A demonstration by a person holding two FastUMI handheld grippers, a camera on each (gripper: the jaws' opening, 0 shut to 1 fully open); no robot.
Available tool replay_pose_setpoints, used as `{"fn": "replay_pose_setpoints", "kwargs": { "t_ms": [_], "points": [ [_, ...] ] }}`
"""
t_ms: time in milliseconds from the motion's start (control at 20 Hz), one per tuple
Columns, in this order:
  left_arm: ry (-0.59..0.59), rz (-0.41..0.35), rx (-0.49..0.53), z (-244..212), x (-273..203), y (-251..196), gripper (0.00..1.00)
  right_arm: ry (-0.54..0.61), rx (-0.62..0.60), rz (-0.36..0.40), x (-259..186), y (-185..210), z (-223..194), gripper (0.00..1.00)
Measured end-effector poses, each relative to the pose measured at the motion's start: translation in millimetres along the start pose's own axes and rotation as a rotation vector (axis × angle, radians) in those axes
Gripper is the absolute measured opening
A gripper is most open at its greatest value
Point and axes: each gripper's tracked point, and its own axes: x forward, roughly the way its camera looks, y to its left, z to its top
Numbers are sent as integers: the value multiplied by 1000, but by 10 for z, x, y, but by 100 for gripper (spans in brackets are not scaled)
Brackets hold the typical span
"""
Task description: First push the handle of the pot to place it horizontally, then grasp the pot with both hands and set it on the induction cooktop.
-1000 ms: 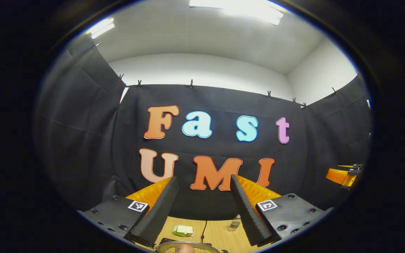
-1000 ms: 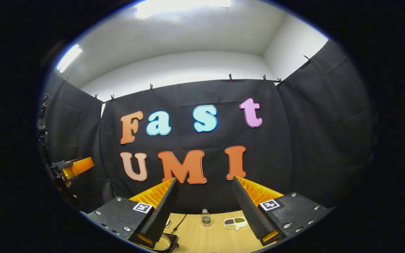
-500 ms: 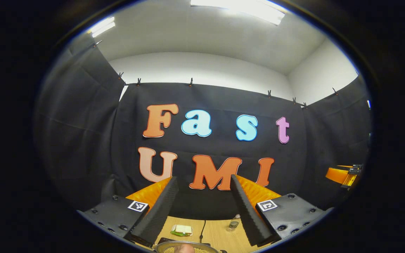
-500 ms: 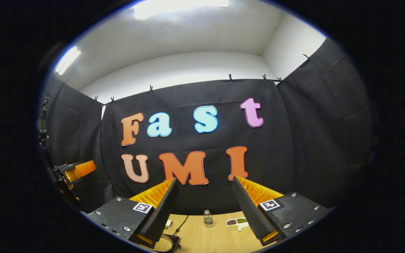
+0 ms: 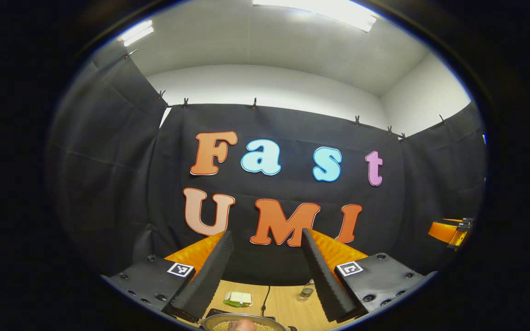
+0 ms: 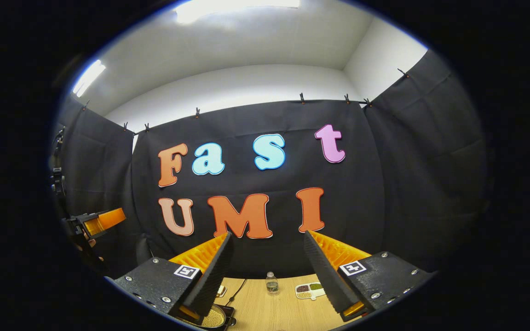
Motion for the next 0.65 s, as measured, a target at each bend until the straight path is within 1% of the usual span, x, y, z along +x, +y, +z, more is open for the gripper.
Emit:
{"fn": "replay_pose_setpoints", "kwargs": {
  "t_ms": [400,650],
  "points": [
    [-17,-1,1,46,-49,11,97,-13,10,11,-3,-58,22,95],
    [-12,-6,3,26,-47,-9,97,2,18,13,1,-47,-11,95]
  ]
}}
